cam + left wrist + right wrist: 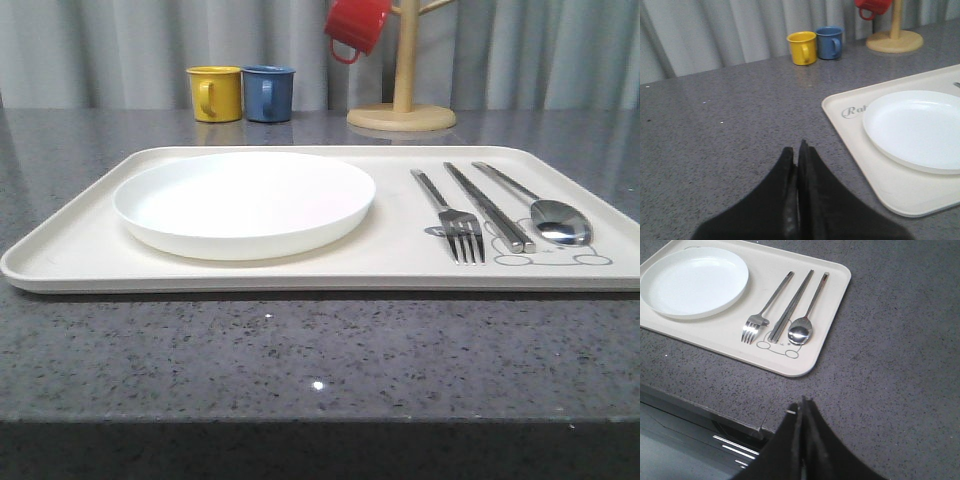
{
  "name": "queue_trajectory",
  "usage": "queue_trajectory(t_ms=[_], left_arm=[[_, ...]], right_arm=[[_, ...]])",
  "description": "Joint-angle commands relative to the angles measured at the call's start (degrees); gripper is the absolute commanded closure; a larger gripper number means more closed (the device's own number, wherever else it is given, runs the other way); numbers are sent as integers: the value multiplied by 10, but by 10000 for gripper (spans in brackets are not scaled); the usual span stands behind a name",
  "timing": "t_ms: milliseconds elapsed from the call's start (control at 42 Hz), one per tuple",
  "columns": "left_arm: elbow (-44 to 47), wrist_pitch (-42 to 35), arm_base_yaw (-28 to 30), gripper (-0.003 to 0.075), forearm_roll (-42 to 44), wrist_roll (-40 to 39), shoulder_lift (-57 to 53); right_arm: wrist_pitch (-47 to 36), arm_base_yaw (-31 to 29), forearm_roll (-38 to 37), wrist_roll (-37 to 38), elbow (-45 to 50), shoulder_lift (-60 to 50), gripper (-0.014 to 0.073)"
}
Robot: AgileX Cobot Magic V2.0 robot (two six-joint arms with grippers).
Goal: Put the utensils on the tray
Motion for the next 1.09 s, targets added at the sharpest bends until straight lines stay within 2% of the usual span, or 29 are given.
queue_trajectory(t_ms=[0, 190, 333, 428, 571, 1071], left_arm=[[48, -92, 29, 740, -2, -4, -44], [152, -116, 56, 740, -6, -4, -99], [233, -227, 57, 740, -7, -7, -128], [266, -282, 60, 740, 25, -50, -140], [287, -298, 61, 740, 83, -131, -141], [293, -307, 61, 740, 53, -129, -141]], right_arm=[[-39, -3, 1, -6, -12, 7, 661], [-39, -3, 1, -6, -12, 7, 661], [-39, -3, 1, -6, -12, 7, 661], [-38, -3, 1, -6, -12, 7, 661], [-37, -3, 1, -6, -12, 7, 661], [-38, -3, 1, -6, -12, 7, 661]])
